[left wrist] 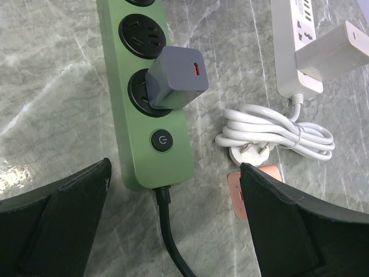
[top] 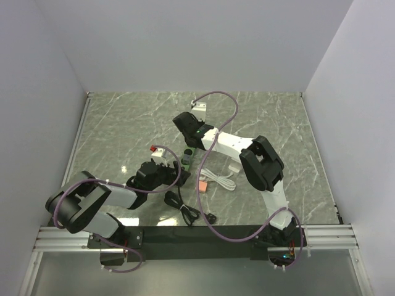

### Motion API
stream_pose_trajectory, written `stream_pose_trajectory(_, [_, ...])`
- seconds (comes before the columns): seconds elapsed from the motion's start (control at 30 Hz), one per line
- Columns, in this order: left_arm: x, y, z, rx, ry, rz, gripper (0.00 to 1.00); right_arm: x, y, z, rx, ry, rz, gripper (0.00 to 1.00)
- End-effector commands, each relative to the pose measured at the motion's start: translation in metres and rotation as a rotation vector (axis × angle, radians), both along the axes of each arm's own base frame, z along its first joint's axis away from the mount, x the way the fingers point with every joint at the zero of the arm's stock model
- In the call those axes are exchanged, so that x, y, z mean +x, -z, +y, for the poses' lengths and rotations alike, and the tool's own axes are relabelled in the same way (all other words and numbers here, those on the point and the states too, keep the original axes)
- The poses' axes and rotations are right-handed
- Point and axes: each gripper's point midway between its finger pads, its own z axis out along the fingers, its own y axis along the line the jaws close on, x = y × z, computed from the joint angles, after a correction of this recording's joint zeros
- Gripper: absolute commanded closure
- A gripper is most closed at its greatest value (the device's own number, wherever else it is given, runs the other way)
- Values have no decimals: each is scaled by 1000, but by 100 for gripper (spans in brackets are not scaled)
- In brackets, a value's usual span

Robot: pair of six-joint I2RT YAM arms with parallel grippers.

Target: Insert the plug

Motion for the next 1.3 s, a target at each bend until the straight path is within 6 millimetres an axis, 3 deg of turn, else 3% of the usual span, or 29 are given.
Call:
stream_pose_trajectory(0.0, [4, -11, -2, -11, -1, -59, 1, -114, 132, -43, -239, -153, 545, 100])
stream_pose_trajectory(0.5, [-1, -16, 2, -27, -4, -67, 1, -126, 155, -49, -222, -171, 629, 100])
stream_pose_trajectory(0.93, [-3, -17, 4, -32, -6, -71, 1, -136, 166, -37, -130, -253, 692, 100])
stream_pose_trajectory(1.27, [-2, -15, 4, -24, -11, -65, 0, -122, 135, -31, -116, -258, 637, 97])
